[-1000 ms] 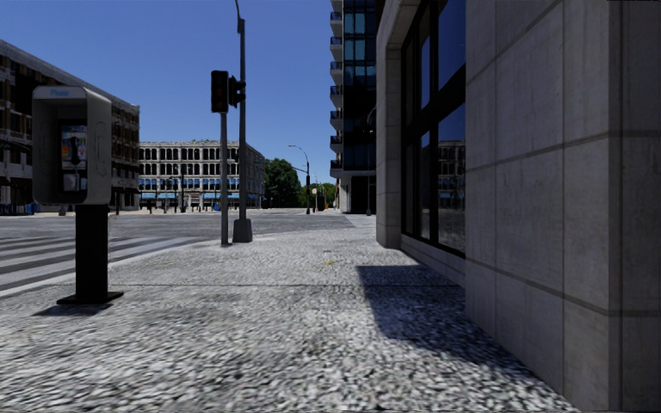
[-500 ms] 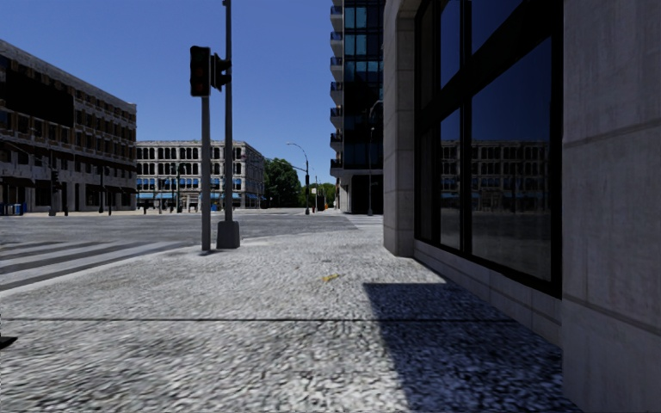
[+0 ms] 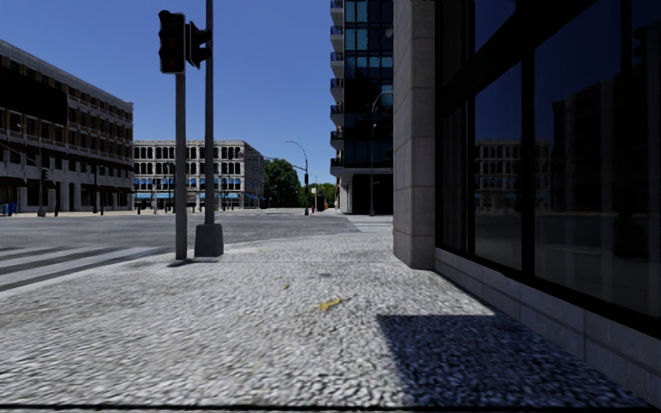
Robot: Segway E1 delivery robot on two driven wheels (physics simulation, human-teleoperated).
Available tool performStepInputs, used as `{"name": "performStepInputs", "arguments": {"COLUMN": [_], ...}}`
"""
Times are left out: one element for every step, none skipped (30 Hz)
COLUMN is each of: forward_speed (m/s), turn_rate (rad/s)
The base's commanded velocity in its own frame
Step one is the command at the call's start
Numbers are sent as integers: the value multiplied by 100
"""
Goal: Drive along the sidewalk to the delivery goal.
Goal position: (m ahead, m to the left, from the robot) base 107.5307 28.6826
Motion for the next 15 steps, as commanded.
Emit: {"name": "performStepInputs", "arguments": {"forward_speed": [200,200,200,200,200,200,200,200,200,200,200,200,200,200,200], "turn_rate": [0,0,0,0,0,0,0,0,0,0,0,0,0,0,0]}}
